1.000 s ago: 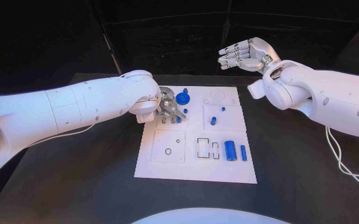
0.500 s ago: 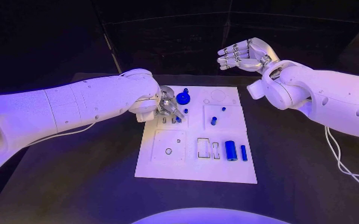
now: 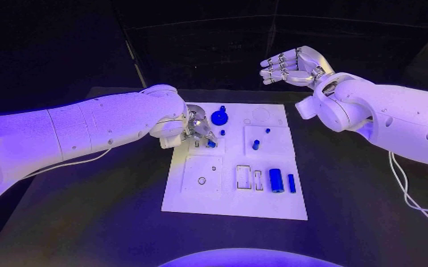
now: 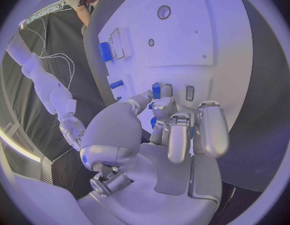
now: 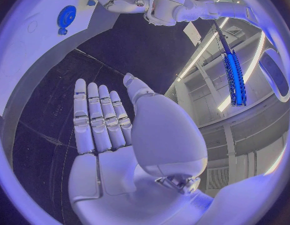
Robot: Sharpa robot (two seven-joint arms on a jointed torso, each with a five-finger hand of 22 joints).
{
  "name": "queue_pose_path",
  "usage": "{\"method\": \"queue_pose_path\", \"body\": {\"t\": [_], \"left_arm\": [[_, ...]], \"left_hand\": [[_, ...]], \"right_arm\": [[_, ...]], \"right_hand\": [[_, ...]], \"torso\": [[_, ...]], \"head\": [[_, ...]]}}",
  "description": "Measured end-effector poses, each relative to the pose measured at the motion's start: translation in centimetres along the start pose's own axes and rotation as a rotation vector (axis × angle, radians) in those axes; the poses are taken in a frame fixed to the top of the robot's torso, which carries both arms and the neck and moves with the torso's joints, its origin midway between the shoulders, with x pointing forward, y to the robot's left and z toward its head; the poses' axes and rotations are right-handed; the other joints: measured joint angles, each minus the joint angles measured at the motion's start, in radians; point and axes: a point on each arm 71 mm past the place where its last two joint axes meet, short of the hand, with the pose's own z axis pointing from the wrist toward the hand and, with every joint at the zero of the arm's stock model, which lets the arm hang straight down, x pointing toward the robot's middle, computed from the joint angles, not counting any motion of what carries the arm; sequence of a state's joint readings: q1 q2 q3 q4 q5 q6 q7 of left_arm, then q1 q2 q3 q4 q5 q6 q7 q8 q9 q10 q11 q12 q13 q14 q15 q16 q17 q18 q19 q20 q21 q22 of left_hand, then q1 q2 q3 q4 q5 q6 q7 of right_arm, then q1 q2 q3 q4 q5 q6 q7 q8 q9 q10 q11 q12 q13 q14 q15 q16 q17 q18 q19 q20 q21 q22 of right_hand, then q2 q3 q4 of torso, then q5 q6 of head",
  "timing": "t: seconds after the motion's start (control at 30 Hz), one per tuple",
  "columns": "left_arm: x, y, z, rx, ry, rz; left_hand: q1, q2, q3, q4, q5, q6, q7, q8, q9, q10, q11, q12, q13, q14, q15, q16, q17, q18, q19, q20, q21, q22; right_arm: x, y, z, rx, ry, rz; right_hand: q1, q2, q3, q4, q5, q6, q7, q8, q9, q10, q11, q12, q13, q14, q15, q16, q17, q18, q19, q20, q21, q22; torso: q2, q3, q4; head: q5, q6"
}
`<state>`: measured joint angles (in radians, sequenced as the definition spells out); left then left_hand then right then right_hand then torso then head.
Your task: Assemble the parts on the task board
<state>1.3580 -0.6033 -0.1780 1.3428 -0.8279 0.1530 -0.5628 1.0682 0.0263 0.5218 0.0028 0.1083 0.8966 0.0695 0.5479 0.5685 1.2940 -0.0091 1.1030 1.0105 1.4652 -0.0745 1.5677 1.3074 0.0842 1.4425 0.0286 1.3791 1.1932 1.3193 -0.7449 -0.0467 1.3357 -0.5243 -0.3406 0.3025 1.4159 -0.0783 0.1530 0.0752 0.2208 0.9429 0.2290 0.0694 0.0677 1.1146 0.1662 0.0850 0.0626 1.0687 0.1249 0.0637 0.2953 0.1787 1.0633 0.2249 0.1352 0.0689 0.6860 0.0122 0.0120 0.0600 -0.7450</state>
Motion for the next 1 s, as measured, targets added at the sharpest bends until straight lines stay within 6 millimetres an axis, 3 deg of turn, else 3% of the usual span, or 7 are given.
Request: {"method": "queue_pose_path", "body": {"t": [0.53,1.0], "left_arm": [[0.4,1.5,-1.5,0.041,-0.075,-0.079],[1.1,2.3,-1.6,0.056,-0.193,-0.069]], "left_hand": [[-0.014,-0.026,0.036,-0.006,0.005,0.000,0.000,0.019,0.020,0.011,-0.004,0.008,0.007,0.000,0.000,0.000,0.000,0.000,0.000,0.000,0.008,0.016],[-0.017,-0.038,0.047,-0.016,0.005,0.000,0.000,0.023,0.022,0.014,-0.007,0.008,0.008,0.000,0.000,0.000,0.000,0.000,0.003,0.004,0.012,0.025]], "right_arm": [[0.2,0.1,0.0,-0.004,0.006,0.003],[0.1,0.1,-0.1,-0.009,0.004,0.002]], "right_hand": [[-0.004,0.004,-0.003,0.003,0.004,0.000,0.000,0.000,0.000,0.000,0.000,0.000,0.000,0.000,0.000,0.000,-0.010,0.000,0.000,0.000,0.000,0.000],[-0.016,0.016,-0.013,0.013,0.008,0.000,0.000,0.000,0.000,-0.004,0.004,0.000,0.000,0.000,0.000,0.000,-0.034,0.000,0.000,0.000,-0.005,0.000]], "torso": [[0.000,0.0005,0.0004],[0.001,0.0002,-0.0014]], "head": [[0.009,0.000],[0.020,-0.003]]}}
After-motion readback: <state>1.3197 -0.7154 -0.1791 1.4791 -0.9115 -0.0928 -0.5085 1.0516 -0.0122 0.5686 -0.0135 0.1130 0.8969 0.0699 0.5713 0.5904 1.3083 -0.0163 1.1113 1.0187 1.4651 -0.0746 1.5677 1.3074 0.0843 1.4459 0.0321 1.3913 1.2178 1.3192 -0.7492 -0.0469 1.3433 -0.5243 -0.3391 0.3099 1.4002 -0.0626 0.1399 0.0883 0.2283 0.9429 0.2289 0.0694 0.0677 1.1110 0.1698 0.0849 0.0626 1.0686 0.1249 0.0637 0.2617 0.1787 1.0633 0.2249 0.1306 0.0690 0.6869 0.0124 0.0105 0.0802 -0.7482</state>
